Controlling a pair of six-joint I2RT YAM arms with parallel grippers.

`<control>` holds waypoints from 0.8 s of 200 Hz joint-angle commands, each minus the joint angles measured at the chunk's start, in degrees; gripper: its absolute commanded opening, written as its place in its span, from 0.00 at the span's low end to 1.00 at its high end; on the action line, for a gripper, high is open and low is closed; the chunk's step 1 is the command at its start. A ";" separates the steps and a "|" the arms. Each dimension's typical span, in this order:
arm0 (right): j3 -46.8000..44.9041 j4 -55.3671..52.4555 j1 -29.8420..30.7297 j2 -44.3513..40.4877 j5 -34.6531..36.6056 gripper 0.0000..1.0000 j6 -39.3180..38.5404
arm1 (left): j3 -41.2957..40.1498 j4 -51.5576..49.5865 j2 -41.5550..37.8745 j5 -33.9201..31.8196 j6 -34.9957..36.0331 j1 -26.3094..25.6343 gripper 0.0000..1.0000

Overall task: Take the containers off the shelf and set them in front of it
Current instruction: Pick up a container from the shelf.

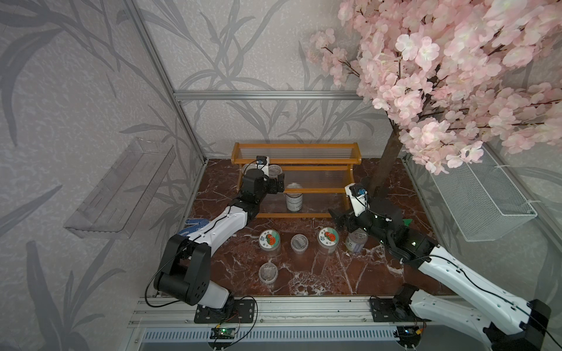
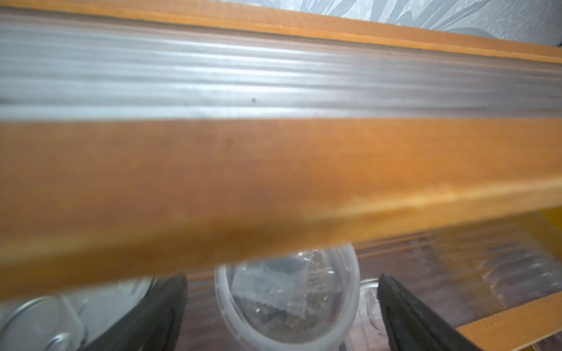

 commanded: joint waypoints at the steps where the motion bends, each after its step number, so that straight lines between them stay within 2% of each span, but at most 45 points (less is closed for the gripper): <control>1: 1.09 0.37 -0.60 -0.80 0.70 0.99 -0.01 | 2.23 1.34 1.06 -0.72 -0.42 -0.20 1.00; 40: 1.00 0.53 -0.99 -0.61 0.43 0.99 0.06 | 3.18 1.60 2.40 -0.71 -0.85 -0.29 0.99; 86: 1.12 0.64 -1.22 -0.10 0.00 0.99 0.17 | 4.12 1.73 3.90 -0.36 -0.60 -0.47 0.94; 160: 1.10 0.70 -1.30 0.01 -0.44 0.99 0.27 | 5.12 0.35 5.05 -1.51 1.16 -0.55 0.76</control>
